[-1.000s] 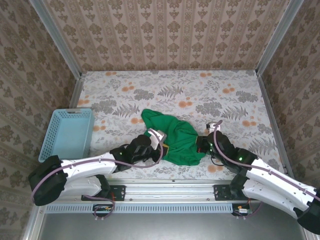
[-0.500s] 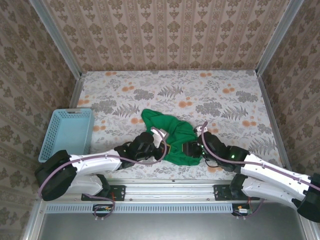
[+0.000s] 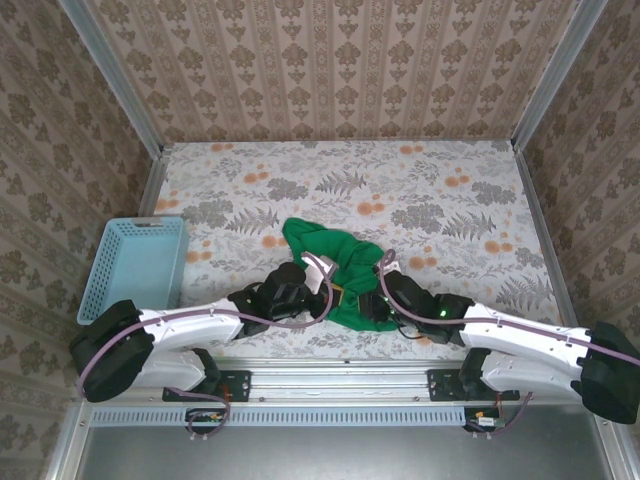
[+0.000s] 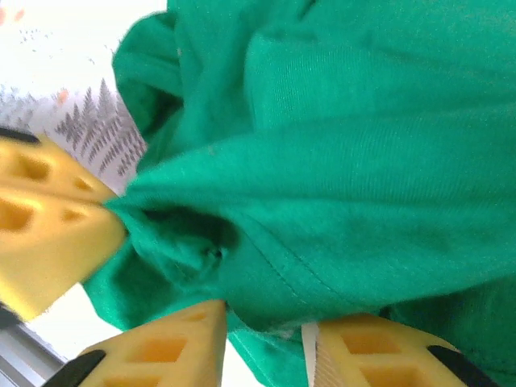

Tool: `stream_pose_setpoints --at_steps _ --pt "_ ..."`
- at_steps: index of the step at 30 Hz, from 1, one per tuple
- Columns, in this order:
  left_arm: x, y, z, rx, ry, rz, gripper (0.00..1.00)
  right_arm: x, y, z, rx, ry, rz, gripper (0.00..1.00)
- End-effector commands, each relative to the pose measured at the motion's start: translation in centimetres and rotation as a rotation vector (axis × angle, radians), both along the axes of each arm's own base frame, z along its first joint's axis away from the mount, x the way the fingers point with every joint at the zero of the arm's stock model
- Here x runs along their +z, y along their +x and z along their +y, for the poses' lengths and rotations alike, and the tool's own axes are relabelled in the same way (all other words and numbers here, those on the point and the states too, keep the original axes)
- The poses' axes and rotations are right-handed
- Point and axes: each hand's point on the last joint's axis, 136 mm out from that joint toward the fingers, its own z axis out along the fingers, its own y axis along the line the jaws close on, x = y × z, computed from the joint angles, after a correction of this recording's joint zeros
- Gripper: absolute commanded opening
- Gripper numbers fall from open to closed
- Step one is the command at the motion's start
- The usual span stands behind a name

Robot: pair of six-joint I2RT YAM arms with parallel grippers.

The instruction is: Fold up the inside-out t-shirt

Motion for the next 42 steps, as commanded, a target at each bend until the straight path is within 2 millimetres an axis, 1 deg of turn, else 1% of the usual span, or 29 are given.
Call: stream_pose_setpoints --at_steps 1,5,7,9,12,13,14,15,16,20,22,23,26,27,29,34,38,40,42 --pt "0.1 0.0 0.4 0.012 -0.019 0.012 0.0 2.4 1.1 -0.1 -0.04 0.009 -0.072 0.3" --pt "-0.2 0.0 0.5 0.014 -0.016 0.014 0.0 3.0 1.0 -0.6 -0.042 0.005 -0.09 0.25" --pt "-0.1 0.0 0.5 0.014 -0.02 0.012 0.0 3.0 1.1 -0.8 -0.046 -0.004 -0.091 0.2" --pt "-0.1 -0.1 0.4 0.01 -0.021 0.012 0.0 3.0 1.1 -0.8 -0.046 -0.009 -0.091 0.13" --pt "0.1 -0.1 0.3 0.005 -0.023 0.012 0.0 3.1 1.2 -0.6 -0.047 -0.006 -0.089 0.1" --pt "0.1 -0.1 0.3 0.004 -0.023 0.012 0.0 3.1 1.2 -0.7 -0.05 -0.005 -0.09 0.12" --pt "0.1 -0.2 0.3 0.0 -0.025 0.01 0.0 3.0 1.2 -0.7 -0.054 -0.005 -0.089 0.18" --pt "0.1 -0.2 0.3 0.0 -0.025 0.012 0.0 3.0 1.3 -0.8 -0.059 -0.005 -0.086 0.26" --pt "0.1 -0.2 0.3 0.0 -0.028 0.012 0.0 3.0 1.3 -0.7 -0.06 -0.006 -0.085 0.31" --pt "0.1 -0.3 0.3 -0.003 -0.033 0.015 0.0 2.5 1.4 -0.4 -0.059 -0.011 -0.069 0.38" --pt "0.0 -0.5 0.3 -0.008 -0.03 0.016 0.0 2.2 1.5 -0.1 -0.054 -0.017 -0.062 0.38" --pt "0.0 -0.5 0.2 -0.01 -0.031 0.017 0.0 2.3 1.6 0.1 -0.049 -0.015 -0.062 0.34" --pt "-0.2 -0.5 0.3 -0.008 -0.022 0.016 0.0 2.9 1.7 0.4 -0.037 -0.024 -0.067 0.12" --pt "-0.3 -0.4 0.3 -0.005 -0.017 0.015 0.0 3.2 1.7 0.4 -0.03 -0.03 -0.07 0.06" --pt "-0.5 -0.2 0.7 0.012 -0.008 0.011 0.0 3.9 1.5 -0.1 -0.028 -0.041 -0.081 0.0" --pt "-1.1 0.5 1.7 0.057 -0.001 0.005 0.0 5.6 0.6 -2.3 -0.051 -0.048 -0.099 0.0" --pt "-1.9 1.2 2.2 0.079 0.016 0.017 0.0 7.1 0.0 -3.9 -0.087 0.001 -0.123 0.0" --pt "-2.0 1.3 2.2 0.075 0.025 0.018 0.06 7.4 -0.1 -4.3 -0.106 0.025 -0.118 0.0" --pt "-1.8 1.1 2.1 0.062 0.035 0.01 0.16 7.7 -0.1 -3.8 -0.093 0.053 -0.11 0.0"
